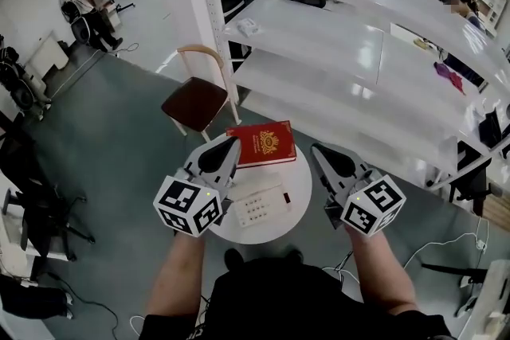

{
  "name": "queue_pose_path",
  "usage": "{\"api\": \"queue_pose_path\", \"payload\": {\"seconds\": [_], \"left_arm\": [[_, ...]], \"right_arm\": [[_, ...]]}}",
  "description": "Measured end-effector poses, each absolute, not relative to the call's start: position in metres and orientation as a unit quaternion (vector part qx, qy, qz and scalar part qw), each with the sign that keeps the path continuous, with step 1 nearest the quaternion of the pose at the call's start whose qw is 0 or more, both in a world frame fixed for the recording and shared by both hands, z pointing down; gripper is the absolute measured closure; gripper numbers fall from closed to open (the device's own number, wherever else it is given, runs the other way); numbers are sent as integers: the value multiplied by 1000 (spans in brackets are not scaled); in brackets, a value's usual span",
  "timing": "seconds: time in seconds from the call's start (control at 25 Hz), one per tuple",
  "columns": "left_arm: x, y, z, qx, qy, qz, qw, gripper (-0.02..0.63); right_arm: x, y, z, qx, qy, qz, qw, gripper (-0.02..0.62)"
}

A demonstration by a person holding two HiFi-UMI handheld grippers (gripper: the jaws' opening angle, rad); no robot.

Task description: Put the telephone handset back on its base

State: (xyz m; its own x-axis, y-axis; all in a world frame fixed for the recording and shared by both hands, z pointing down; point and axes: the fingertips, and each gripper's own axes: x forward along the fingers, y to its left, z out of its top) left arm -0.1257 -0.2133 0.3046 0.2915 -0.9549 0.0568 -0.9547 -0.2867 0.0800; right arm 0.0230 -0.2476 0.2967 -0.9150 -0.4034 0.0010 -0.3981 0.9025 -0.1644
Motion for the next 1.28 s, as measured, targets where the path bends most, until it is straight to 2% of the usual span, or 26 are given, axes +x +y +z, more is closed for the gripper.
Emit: {"api": "queue_pose_path", "payload": {"seconds": [0.6,1.28], "left_arm": [[-191,-207,300,766,-643,24,24,600],[-197,-204,303,759,-650,7,30,600]], "right_arm": [[-25,-242,284,-220,975,-41,11,592],[-29,-241,284,-216,976,-31,8,592]]}}
